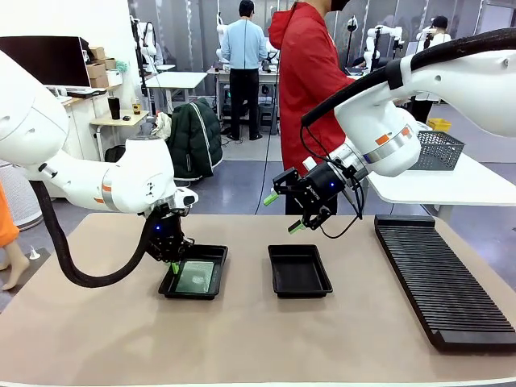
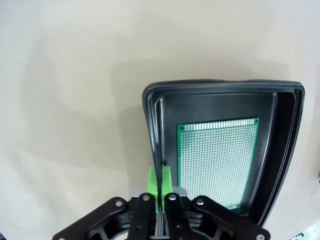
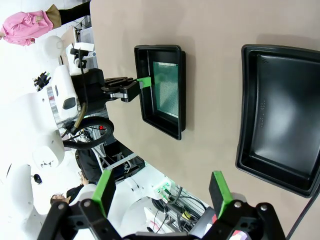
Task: Inspect and transfer BCBs to ESD trays.
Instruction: Pick up the ESD tray and place it on the left side of the table.
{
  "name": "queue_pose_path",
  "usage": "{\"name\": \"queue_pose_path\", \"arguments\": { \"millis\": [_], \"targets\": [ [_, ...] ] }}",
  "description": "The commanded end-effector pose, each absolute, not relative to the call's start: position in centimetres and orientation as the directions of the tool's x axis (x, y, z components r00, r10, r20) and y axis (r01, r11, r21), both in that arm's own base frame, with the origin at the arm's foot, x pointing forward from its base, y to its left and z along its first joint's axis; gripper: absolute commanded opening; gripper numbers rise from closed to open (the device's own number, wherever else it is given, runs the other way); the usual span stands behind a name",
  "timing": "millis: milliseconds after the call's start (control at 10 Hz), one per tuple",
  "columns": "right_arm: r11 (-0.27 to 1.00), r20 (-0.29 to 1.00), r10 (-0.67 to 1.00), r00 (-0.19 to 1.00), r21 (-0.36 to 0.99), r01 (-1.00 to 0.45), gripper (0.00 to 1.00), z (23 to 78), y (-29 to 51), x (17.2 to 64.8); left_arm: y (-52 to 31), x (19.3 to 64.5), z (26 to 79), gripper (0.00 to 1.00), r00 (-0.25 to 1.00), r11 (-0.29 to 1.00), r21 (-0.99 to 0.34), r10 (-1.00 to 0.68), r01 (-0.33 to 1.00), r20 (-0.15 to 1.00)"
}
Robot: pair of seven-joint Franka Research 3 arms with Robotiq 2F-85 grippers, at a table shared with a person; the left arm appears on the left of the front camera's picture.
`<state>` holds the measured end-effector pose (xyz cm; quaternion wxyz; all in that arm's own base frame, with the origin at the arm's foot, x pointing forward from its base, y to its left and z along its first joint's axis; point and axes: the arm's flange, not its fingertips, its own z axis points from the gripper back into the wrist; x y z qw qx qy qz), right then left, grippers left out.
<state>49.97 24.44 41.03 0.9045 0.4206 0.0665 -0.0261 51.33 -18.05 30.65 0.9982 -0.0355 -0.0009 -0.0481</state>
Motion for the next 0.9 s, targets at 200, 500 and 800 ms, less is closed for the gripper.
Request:
{"name": "queue_pose_path", "arguments": {
  "millis": [200, 500, 800],
  "targets": [
    [0.652, -0.149, 0.005, 0.989, 0.750, 0.110, 1.00, 41.1, 24.7, 50.1, -17.1, 51.3, 30.7, 0.03, 0.994, 0.984, -0.139, -0.105, 0.108, 0.024],
    [0.652, -0.149, 0.005, 0.989, 0.750, 0.110, 1.00, 41.1, 24.7, 50.1, -14.3, 50.9, 31.1, 0.03, 0.994, 0.970, -0.225, -0.076, 0.091, 0.072],
    [0.652, -0.149, 0.005, 0.989, 0.750, 0.110, 1.00, 41.1, 24.7, 50.1, -12.3, 50.3, 31.6, 0.03, 0.992, 0.953, -0.288, -0.073, 0.099, 0.100]
  ]
}}
